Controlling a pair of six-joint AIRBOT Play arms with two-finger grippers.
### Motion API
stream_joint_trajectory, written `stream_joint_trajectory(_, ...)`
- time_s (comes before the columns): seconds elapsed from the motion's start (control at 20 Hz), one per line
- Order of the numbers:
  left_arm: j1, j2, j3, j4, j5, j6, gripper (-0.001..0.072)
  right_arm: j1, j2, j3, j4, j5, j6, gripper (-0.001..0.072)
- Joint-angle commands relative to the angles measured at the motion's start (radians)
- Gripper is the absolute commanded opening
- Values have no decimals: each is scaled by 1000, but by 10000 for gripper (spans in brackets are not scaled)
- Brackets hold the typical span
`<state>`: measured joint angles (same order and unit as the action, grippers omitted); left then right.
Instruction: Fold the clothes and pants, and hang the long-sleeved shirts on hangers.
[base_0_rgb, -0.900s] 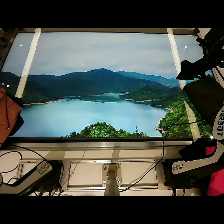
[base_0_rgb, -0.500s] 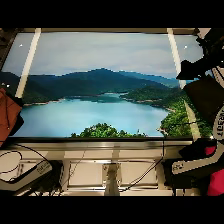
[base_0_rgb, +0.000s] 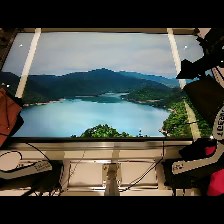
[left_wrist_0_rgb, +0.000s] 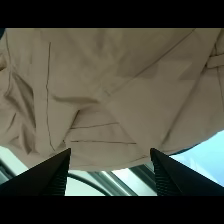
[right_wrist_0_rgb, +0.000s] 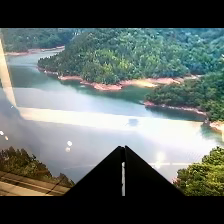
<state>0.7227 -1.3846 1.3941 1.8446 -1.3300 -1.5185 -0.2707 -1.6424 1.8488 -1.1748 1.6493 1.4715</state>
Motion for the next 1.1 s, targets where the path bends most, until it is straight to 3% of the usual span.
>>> stream_joint_trajectory(0.0, 0, -80, 0, 10, 11, 5, 598, -1, 0, 0, 12, -44, 3, 16)
stream_joint_trajectory(0.1, 0, -118, 0, 11, 23, 54, 598, -1, 0, 0, 29, -72, 4, 16)
stream_joint_trajectory(0.25, 4, -145, 0, 14, 87, 59, 598, -1, 0, 0, 74, -102, 4, 16)
stream_joint_trajectory(0.4, 15, -155, 0, -7, 148, -17, 597, -1, 0, 0, 108, -113, 9, 32)
stream_joint_trajectory(0.45, 23, -164, 0, -40, 149, -15, 597, -1, 0, 0, 109, -122, 10, 83)
stream_joint_trajectory(0.55, 44, -181, 0, -105, 148, -16, 597, -1, 0, 0, 109, -122, 20, 297)
stream_joint_trajectory(0.6, 63, -185, 0, -140, 148, -27, 596, -1, 0, 0, 109, -124, 28, 352)
stream_joint_trajectory(0.7, 118, -184, 0, -237, 149, -27, 595, -1, 0, 0, 110, -125, 34, 375)
stream_joint_trajectory(0.8, 185, -183, 0, -374, 148, -18, 585, -1, 0, 0, 110, -125, 34, 484)
stream_joint_trajectory(0.9, 234, -183, 0, -448, 137, -6, 563, -1, 0, 0, 110, -124, 35, 483)
stream_joint_trajectory(0.95, 246, -183, 0, -447, 129, 0, 449, -1, 0, 0, 111, -123, 35, 482)
stream_joint_trajectory(1.0, 252, -183, 0, -447, 117, 18, 251, -1, 0, 0, 114, -124, 35, 482)
stream_joint_trajectory(1.05, 251, -183, 0, -448, 115, 34, 104, -1, 0, 0, 119, -124, 35, 482)
